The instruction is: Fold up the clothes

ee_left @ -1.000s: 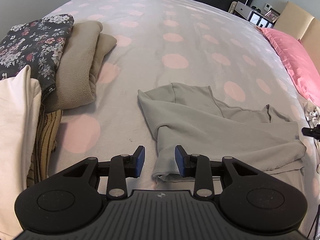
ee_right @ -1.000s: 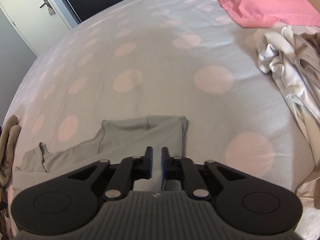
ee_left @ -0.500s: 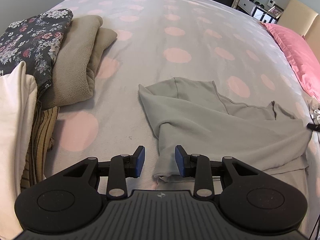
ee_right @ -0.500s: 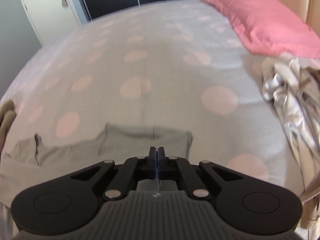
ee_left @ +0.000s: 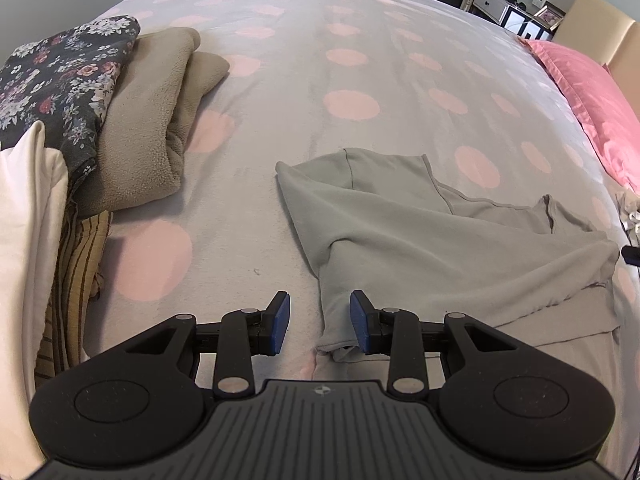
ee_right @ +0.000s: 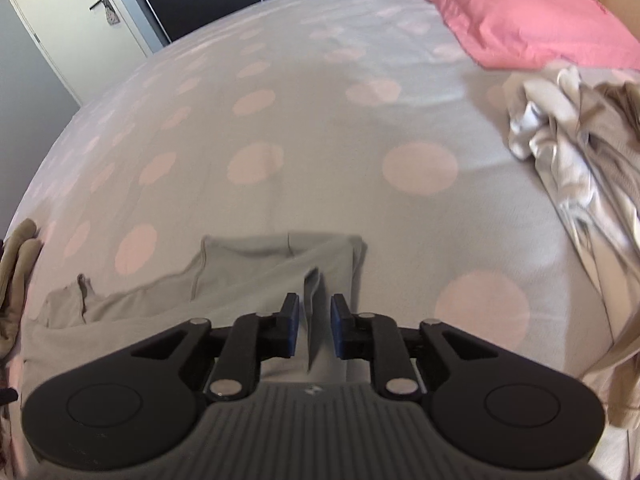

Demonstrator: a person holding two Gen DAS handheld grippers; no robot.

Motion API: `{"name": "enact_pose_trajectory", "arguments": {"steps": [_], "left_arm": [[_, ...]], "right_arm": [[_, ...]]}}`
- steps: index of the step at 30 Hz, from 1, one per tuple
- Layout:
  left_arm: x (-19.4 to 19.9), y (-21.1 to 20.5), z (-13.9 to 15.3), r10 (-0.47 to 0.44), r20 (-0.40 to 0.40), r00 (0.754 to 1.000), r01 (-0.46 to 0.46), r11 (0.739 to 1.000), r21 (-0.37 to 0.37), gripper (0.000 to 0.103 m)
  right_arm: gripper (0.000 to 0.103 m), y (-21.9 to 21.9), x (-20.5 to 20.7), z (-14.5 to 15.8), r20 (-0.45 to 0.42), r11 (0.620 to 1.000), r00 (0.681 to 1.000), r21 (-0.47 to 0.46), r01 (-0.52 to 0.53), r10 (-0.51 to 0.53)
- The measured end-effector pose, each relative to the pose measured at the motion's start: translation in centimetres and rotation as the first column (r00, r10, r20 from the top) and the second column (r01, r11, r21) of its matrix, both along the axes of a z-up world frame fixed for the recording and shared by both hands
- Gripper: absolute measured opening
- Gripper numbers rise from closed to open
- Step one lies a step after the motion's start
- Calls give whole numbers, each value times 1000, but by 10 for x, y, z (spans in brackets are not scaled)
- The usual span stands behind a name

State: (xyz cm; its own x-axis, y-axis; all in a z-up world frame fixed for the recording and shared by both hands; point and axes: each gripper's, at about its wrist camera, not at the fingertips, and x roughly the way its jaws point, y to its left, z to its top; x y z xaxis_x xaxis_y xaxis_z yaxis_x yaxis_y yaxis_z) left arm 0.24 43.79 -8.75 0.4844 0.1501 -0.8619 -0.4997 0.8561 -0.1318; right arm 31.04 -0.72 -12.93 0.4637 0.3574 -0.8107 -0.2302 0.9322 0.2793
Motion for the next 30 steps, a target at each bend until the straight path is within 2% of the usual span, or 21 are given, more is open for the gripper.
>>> {"name": "enact_pose_trajectory", "arguments": {"steps": [5,12,14,16,20,22,25,27,30], "left_arm": [[-1,0,-3,6,-16,1000,-6,1000,7,31],[-3,3,-4,15,-19,1000,-15,1000,1,31],[-2,5,-5,17,-21,1000,-17,1000,-1,31],[-3,6,-5,18,-22,1000,-18,1000,-4,31],[-5,8,-3,7,-10,1000,-7,1000,-5,31],[-7,7,-3,-16,-7,1000,16,1000,4,31],[-11,-5,0,-104,-9,995,104,994,41,33],[-15,-20,2,-182,-22,983,183,978,98,50],[-18,-41,-1,-263,-49,964,267,948,170,53]], "right_arm": [[20,6,-6,-19,-68,999,997,-13,-35,34],[21,28,-3,-31,-51,996,997,-63,-66,63],[17,34,-3,-34,-51,993,997,-93,-68,63],[7,37,-4,-32,-41,991,997,-116,-65,61],[4,28,-8,-14,-52,995,997,-85,-57,53],[4,24,-14,-5,-42,996,997,-65,-61,59],[4,20,-21,5,-29,997,997,-46,-66,65],[4,19,-22,6,-31,997,998,-37,-63,62],[4,21,-23,7,-30,998,998,-33,-62,61]]}}
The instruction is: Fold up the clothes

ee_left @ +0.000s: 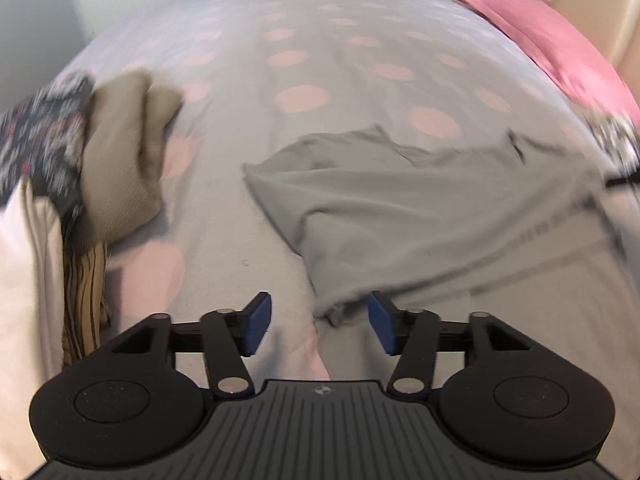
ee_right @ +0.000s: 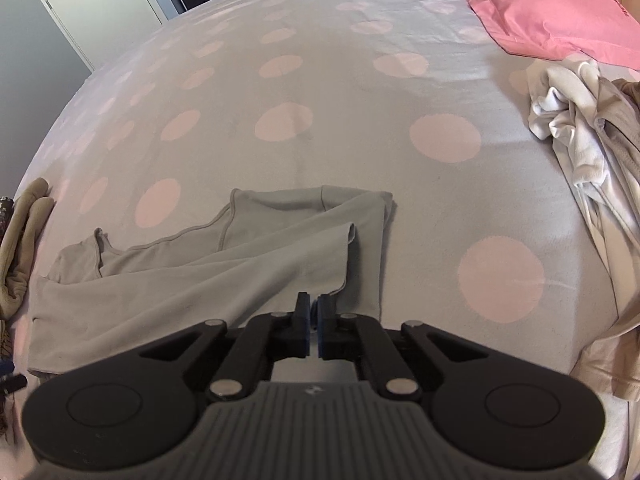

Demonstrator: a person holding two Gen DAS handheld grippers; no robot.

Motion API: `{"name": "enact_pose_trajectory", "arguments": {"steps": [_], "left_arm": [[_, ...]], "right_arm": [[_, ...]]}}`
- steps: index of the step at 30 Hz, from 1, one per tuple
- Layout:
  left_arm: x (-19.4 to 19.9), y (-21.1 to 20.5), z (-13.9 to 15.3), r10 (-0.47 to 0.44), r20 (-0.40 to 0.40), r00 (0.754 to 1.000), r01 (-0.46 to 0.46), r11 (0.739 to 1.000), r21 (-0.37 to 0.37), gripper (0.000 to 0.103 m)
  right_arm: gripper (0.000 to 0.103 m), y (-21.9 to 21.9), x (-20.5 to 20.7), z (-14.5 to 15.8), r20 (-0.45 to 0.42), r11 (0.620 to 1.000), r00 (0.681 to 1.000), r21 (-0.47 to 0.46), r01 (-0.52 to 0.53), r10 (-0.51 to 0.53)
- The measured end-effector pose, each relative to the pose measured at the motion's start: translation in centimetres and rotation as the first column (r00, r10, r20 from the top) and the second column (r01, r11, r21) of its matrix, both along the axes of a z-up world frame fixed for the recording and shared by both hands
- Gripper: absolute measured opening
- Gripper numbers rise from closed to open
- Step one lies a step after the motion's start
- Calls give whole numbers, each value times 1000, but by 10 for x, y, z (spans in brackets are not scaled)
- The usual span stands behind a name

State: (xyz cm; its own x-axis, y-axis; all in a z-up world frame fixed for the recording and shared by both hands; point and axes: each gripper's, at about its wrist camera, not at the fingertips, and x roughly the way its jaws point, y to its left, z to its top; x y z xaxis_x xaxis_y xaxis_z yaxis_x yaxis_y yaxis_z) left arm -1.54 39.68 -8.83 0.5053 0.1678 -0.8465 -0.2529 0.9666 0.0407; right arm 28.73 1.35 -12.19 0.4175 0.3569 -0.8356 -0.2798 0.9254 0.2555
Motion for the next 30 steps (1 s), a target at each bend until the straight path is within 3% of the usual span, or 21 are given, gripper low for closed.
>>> {"name": "enact_pose_trajectory", "arguments": {"steps": [2,5,7,9,11,16,21,30], "left_arm": [[2,-11,-6,-41,-10,999,41,998,45,53],[8,-15,-18,-29,-8,1000,30,995,100,47],[12,-11,-23,-3,0,1000,3,995,103,38],[14,-7,-26,15,10,1000,-16,995,99,20],[15,-5,-26,24,20,1000,-26,995,99,8],[7,8,-27,73,25,997,-74,996,47,6],[6,13,-31,91,6,996,-91,996,18,6],[2,15,-29,85,-44,995,-86,996,-11,6]], "right_arm": [[4,1,-1,1,1,1000,1000,-1,-3,3],[4,1,-1,3,-7,1000,1000,1,4,-4],[4,-1,-2,6,-13,1000,1000,13,12,-12],[4,-3,-2,8,-23,1000,1000,26,17,-16],[4,-4,-2,10,-44,999,999,27,23,-22],[3,-14,-5,7,-140,998,989,-41,41,-46],[3,-17,-10,-24,-203,994,978,-108,26,-48],[6,-12,-19,-27,-128,992,992,-124,-14,-2]]}}
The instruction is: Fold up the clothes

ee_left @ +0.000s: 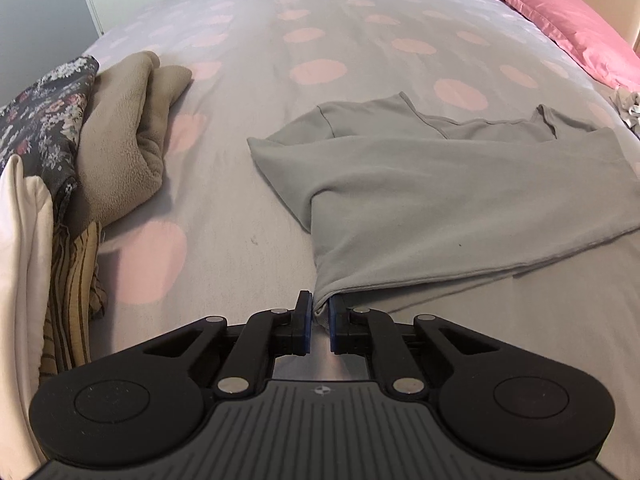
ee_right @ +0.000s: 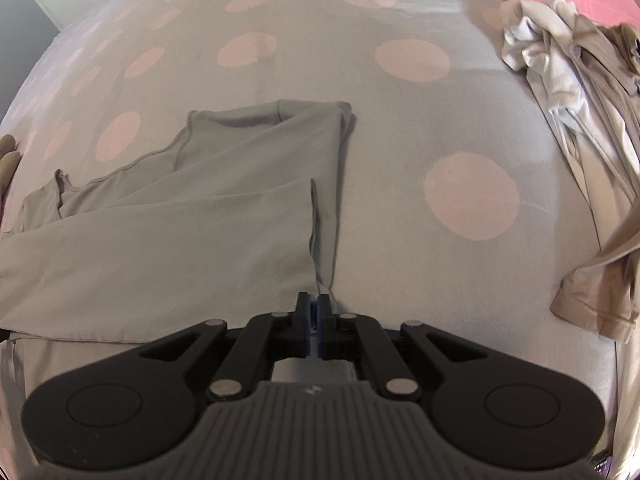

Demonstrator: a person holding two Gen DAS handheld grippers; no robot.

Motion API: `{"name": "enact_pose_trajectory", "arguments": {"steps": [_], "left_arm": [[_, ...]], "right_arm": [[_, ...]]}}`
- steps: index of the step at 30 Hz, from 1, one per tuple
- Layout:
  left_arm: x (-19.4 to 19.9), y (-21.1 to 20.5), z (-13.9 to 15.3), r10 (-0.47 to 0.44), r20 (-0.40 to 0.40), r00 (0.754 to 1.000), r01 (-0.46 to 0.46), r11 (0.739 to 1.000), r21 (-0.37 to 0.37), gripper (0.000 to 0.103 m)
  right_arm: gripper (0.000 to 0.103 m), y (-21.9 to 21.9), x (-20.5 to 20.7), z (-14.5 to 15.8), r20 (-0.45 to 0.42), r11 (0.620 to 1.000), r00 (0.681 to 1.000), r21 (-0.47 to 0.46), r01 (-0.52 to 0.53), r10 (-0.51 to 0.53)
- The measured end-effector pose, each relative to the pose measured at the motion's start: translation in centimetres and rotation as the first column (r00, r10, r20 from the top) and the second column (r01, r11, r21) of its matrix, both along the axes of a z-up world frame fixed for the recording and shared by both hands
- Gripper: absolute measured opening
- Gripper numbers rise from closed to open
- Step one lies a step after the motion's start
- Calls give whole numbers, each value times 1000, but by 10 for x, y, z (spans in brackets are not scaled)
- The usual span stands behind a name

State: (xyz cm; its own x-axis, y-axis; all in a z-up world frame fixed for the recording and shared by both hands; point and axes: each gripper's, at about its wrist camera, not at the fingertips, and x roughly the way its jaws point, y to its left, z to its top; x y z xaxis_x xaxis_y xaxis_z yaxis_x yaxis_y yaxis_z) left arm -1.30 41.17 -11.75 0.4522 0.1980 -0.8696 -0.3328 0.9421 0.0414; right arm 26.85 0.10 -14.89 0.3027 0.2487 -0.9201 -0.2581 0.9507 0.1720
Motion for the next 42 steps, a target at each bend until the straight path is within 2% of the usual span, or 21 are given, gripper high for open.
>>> {"name": "enact_pose_trajectory", "arguments": {"steps": [1,5,7,8,9,10,13,15,17,22,26,32,34,36,37,38,39,40,42], "left_arm": [[-1,1,0,4,-6,1000,-4,1000,-15,6],[-5,11,2,26,-6,1000,-27,997,-78,6],[-7,17,5,37,-2,999,-37,995,-98,16],[-7,19,8,47,-9,999,-47,994,-98,27],[-9,20,12,58,-12,998,-59,993,-98,31],[-10,22,18,61,-2,998,-61,993,-105,32],[-11,26,41,58,74,996,-47,989,-142,33],[-9,33,54,79,144,986,-52,981,-186,48],[-4,43,62,123,210,970,-70,968,-240,54],[22,66,36,253,196,947,-178,925,-336,53],[39,77,6,314,158,936,-250,911,-329,48],[49,99,-19,415,179,892,-321,861,-395,46],[53,102,-24,412,202,889,-313,866,-391,41],[54,105,-27,412,227,883,-302,867,-397,22],[54,106,-28,412,234,881,-294,863,-410,16],[54,108,-28,411,241,879,-285,859,-425,4],[55,108,-27,407,249,879,-277,860,-427,4],[56,107,-25,398,261,879,-273,870,-410,3],[60,104,-14,364,309,879,-243,899,-365,3]], "right_arm": [[8,0,0,1,4,1000,1000,-2,0,0],[8,0,1,6,27,1000,1000,-14,10,-10],[9,-1,2,10,37,1000,999,-15,22,-22],[10,-3,2,12,41,999,999,-12,30,-29],[12,-5,2,14,46,999,998,-8,37,-37],[15,-6,2,15,51,999,998,-6,45,-45],[21,-13,4,20,65,997,995,23,77,-78],[26,-17,7,22,73,993,992,56,100,-104],[35,-21,10,25,83,989,989,89,115,-122],[51,-19,23,26,120,982,983,149,117,-136],[56,-17,39,20,144,976,978,176,127,-154],[56,-13,66,-1,127,967,969,176,187,-210],[55,-10,74,-9,126,967,969,167,192,-214],[53,-8,79,-15,119,965,969,174,195,-217],[49,-7,81,-18,115,963,969,185,195,-218],[43,-5,83,-20,110,961,970,197,194,-218],[22,-3,85,-21,108,960,971,208,185,-211],[7,-1,86,-21,115,961,971,207,183,-209],[6,2,87,-18,139,962,966,199,186,-216]]}}
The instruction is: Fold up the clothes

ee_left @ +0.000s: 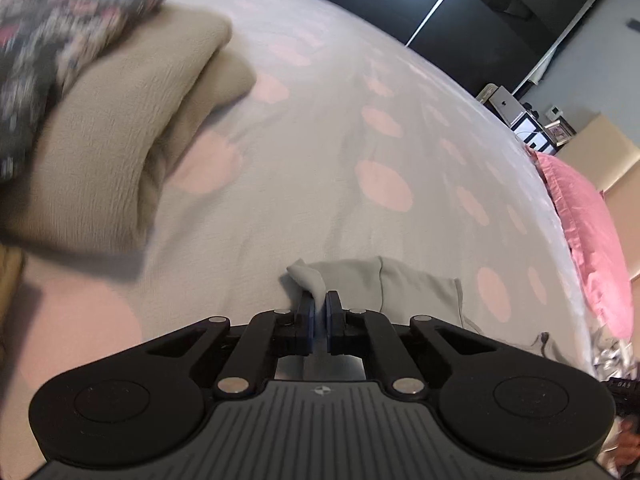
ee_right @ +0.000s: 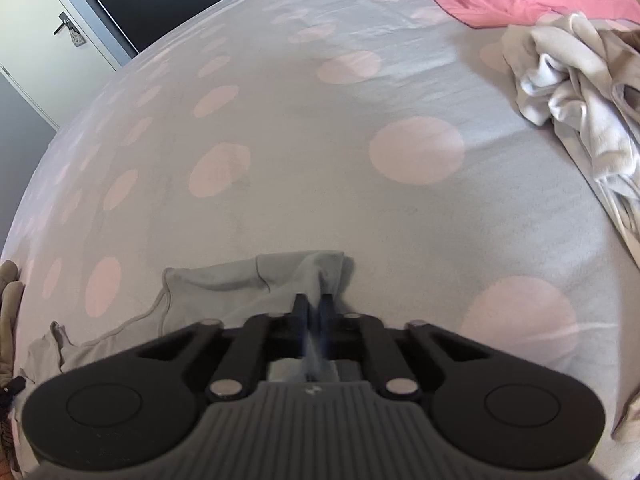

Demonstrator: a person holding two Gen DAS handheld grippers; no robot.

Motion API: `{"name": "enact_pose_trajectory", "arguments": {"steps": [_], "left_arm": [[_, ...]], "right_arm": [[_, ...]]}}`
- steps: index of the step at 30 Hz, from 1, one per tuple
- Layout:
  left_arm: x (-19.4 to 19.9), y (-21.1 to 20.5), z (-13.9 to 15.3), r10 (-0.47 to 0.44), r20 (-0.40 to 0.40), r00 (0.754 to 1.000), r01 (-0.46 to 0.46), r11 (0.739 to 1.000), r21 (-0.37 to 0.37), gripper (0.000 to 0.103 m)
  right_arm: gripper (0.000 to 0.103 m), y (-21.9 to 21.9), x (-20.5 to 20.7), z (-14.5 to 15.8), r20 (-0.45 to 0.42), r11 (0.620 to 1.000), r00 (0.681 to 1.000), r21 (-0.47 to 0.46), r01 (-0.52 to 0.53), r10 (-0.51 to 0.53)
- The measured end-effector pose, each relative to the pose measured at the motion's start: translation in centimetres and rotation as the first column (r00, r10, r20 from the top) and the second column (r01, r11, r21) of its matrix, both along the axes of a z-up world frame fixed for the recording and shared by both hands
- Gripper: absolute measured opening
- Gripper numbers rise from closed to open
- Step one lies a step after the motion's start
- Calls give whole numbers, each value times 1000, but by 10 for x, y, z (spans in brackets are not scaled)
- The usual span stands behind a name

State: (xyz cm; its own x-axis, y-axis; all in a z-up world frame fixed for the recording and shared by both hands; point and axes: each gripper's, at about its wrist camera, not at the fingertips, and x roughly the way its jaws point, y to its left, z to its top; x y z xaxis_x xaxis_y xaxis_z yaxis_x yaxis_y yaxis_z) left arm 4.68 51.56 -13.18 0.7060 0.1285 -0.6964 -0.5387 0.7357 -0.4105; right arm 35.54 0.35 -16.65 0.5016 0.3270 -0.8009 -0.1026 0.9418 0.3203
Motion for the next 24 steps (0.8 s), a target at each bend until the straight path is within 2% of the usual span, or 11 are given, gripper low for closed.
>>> {"name": "enact_pose_trajectory", "arguments": {"steps": [3,5,9,11,16,18,20,22,24], "left_arm": [[5,-2,17,-19,19,1000,17,997,71,3],[9,-3,18,-20,-28,999,24,993,113,3],[10,-8,5,-27,-113,993,43,990,134,3],[10,-10,4,-29,-129,991,46,991,127,5],[-6,-12,23,2,-106,994,13,990,141,7],[-17,-18,30,-24,-101,995,37,991,131,7],[-26,-31,37,-61,-82,995,73,986,149,7],[-34,-51,44,-137,-69,988,148,969,197,7],[-34,-70,45,-216,-91,972,231,946,226,7]], "right_arm": [[5,0,0,4,28,999,999,-17,32,-31],[5,-1,1,2,24,998,999,-31,48,-47],[6,0,0,0,8,998,999,-49,44,-44],[16,-2,0,1,-11,997,998,-52,58,-58],[29,-8,-12,20,52,993,997,-101,66,-61],[34,-12,-19,27,55,996,997,-73,54,-50],[34,-9,-27,31,55,997,998,-73,5,-1],[34,-4,-37,35,63,995,996,-81,-54,59],[33,2,-48,39,66,989,990,-88,-119,125]]}}
